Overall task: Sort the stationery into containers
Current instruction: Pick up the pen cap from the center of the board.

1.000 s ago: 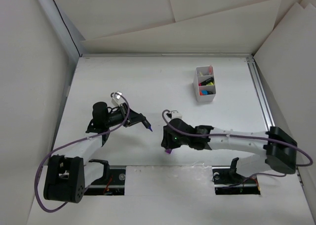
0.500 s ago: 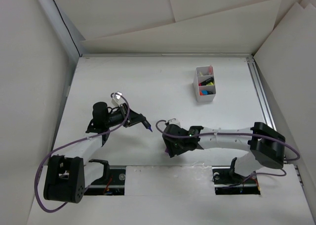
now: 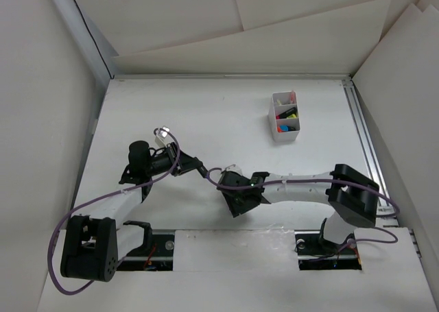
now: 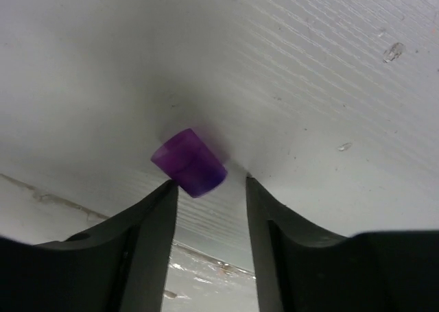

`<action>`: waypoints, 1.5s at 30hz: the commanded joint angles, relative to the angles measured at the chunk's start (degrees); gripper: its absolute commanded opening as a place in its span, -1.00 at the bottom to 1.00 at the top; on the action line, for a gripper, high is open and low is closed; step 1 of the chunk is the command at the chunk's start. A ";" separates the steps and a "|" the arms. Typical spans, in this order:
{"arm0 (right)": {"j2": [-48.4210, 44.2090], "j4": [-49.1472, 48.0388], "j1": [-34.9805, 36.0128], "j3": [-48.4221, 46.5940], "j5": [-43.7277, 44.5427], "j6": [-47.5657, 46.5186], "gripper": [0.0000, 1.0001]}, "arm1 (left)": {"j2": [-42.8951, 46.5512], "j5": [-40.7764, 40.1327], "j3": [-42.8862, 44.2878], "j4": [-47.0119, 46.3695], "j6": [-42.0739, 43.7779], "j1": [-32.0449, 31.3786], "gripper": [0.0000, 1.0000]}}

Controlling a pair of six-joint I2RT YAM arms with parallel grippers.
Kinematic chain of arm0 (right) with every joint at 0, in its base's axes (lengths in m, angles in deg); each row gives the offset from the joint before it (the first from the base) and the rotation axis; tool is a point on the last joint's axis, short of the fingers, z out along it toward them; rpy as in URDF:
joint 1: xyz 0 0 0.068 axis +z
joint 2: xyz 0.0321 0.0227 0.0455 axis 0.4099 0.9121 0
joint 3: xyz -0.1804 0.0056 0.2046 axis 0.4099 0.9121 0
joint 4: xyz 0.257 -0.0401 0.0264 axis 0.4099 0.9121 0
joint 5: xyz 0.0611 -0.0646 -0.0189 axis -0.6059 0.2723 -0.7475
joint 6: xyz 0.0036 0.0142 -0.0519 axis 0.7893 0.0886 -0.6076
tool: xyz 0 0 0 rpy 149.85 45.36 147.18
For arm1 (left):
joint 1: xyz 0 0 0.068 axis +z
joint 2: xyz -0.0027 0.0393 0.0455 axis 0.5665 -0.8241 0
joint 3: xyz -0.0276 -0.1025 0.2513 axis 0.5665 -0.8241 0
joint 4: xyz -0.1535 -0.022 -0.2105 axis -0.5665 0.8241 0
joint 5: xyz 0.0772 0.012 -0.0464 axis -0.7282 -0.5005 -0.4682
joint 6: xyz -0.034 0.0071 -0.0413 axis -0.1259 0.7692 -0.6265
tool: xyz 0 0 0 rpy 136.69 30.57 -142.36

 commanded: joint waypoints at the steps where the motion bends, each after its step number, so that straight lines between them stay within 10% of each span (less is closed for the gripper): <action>1: 2.83 -0.98 0.48 -2.56 -0.40 -1.80 -0.05 | 1.24 0.68 2.66 -1.01 0.72 0.35 -1.00; 10: 5.56 -2.65 0.48 -4.50 0.65 -3.47 -0.17 | 1.86 0.68 3.19 -0.48 1.25 0.35 -1.00; 21: 6.17 -5.03 -1.19 -4.50 0.65 -5.75 0.17 | 2.38 0.16 3.19 0.05 1.25 0.35 -1.00; 35: 6.10 -7.56 -1.19 -3.88 -3.65 -2.52 -0.26 | 2.30 0.15 3.72 0.84 1.78 0.35 -1.00; 45: 3.19 -10.21 -1.19 -1.25 -5.06 2.06 0.09 | 1.07 0.77 4.25 -0.38 2.30 0.35 -1.00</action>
